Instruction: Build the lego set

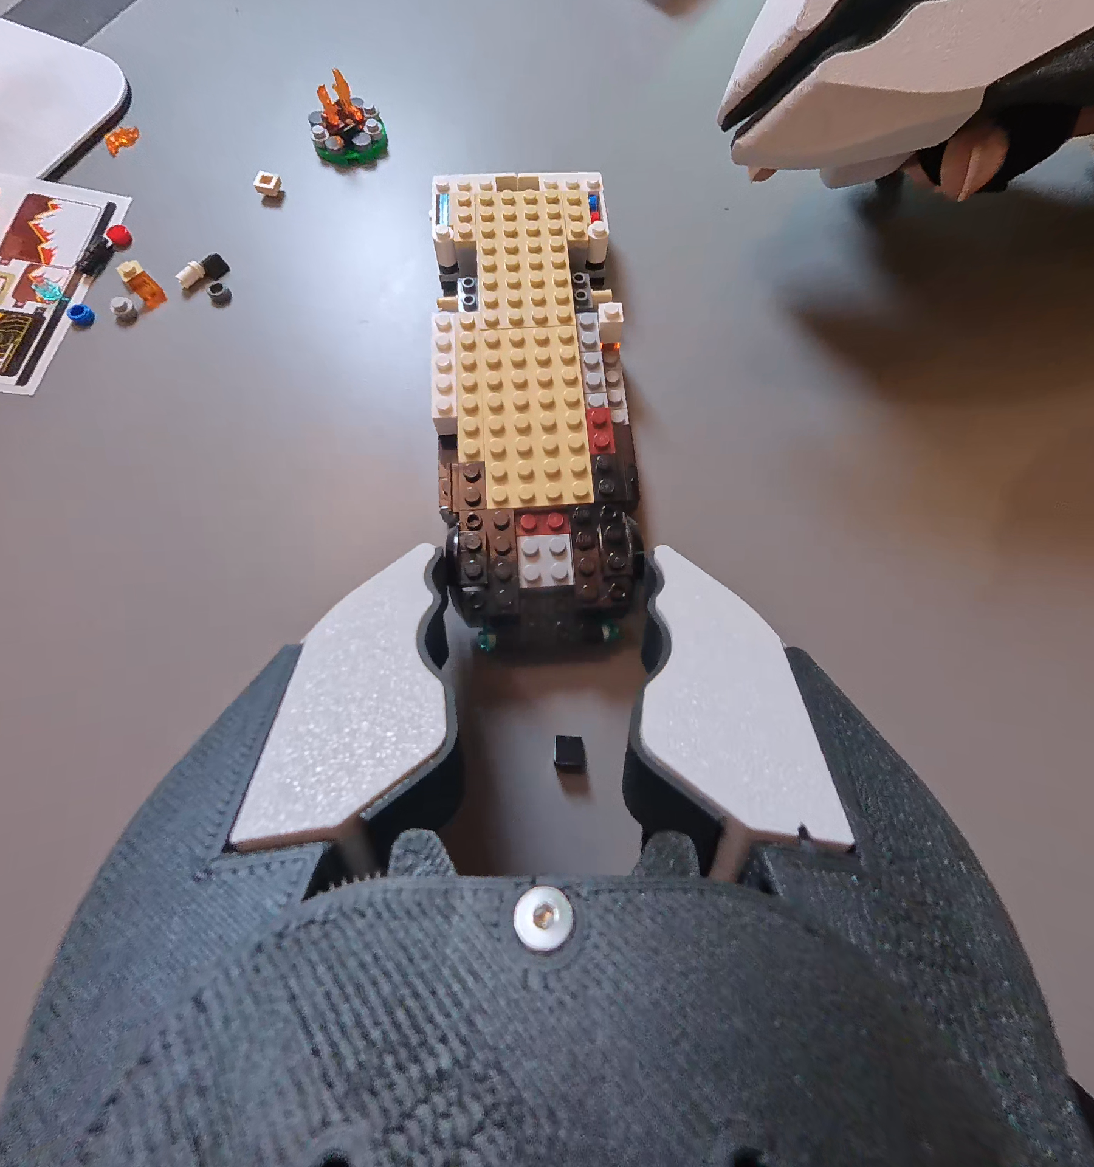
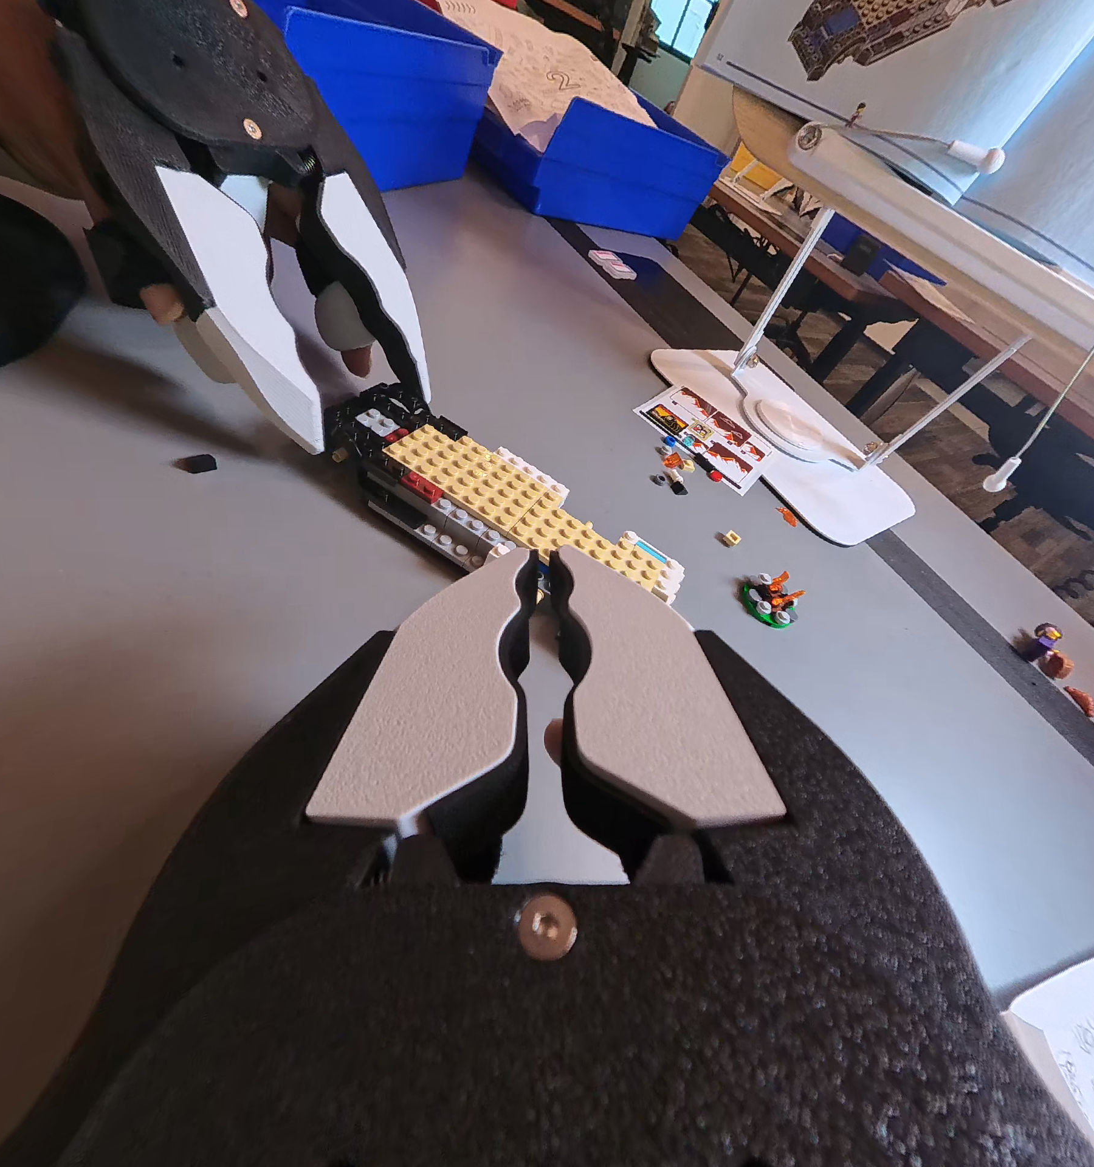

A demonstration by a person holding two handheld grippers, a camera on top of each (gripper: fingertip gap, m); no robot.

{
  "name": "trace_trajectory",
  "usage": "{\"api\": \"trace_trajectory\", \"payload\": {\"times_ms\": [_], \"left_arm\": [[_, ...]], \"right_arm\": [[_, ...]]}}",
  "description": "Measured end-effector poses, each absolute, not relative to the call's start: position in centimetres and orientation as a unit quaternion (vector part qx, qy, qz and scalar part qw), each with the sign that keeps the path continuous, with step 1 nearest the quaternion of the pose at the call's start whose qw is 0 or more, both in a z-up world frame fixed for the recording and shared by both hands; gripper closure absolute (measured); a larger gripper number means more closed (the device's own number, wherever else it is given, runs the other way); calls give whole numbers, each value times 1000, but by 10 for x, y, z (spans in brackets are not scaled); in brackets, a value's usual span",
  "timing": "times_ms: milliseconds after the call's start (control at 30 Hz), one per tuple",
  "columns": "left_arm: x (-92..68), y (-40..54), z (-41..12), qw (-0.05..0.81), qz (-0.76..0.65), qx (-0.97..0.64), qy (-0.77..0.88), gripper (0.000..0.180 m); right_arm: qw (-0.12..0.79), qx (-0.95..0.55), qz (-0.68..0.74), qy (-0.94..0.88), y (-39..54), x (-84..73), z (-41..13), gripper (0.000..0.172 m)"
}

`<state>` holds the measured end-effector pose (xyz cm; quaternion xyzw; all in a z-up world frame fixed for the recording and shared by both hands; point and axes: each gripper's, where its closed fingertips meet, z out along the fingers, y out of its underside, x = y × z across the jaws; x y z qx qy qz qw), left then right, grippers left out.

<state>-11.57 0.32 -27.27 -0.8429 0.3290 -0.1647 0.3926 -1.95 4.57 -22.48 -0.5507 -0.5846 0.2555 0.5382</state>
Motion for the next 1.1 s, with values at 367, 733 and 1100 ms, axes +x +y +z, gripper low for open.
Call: {"api": "trace_trajectory", "payload": {"times_ms": [367, 733, 1100], "left_arm": [[-112, -2, -270, 394, -169, -838, 338, 120], [-109, -2, -266, 405, -175, -833, 335, 124], [-120, -5, -247, 423, -208, -820, 326, 126]], "right_arm": [[539, -554, 253, -582, 48, -19, -225, 169], [538, -555, 254, -581, 49, -19, -225, 168], [539, -554, 248, -584, 49, -18, -226, 169]]}}
